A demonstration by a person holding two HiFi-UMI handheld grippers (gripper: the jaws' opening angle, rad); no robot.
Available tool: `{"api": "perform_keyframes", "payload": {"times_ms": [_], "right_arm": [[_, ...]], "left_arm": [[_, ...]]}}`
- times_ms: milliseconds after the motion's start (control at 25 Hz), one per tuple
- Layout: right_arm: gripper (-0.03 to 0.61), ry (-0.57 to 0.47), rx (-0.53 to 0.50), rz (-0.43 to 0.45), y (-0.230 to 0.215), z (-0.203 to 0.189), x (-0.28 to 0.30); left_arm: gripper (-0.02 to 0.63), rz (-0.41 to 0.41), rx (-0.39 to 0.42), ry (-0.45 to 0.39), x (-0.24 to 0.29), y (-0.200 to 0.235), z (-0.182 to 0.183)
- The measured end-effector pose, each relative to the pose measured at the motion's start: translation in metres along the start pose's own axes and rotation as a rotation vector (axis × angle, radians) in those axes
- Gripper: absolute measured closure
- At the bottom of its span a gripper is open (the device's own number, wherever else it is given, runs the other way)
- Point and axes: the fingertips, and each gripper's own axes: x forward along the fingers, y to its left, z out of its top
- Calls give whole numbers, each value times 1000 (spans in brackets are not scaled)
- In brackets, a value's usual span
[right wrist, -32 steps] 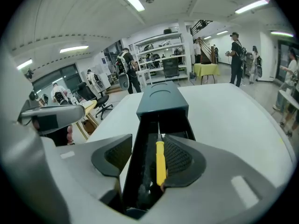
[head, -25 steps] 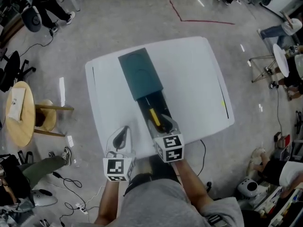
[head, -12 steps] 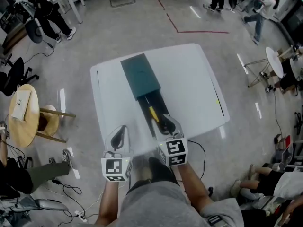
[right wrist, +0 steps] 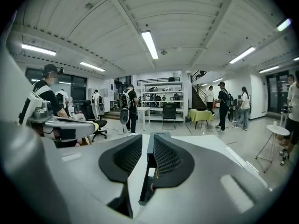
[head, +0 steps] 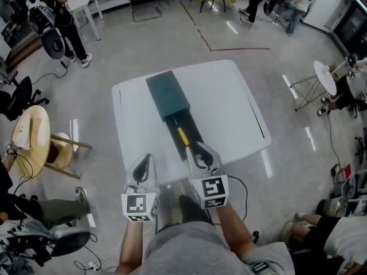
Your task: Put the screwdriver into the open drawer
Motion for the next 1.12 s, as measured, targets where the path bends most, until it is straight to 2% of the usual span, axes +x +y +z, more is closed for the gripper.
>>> {"api": "perform_keyframes", "payload": {"times_ms": [480, 680, 880, 1120], "right_arm": [[569, -89, 14, -36, 11, 1, -90], [575, -105, 8, -37, 5, -8, -144], [575, -110, -3, -40, 39, -11, -143], [575, -107, 3, -41, 52, -11, -148]], "left_arm": [[602, -10, 31, -50, -67, -44, 6], [601, -16, 43, -55, -101, -89, 1], [601, -31, 50, -58, -119, -66, -4], [601, -26, 51, -65, -129, -55, 2]]}}
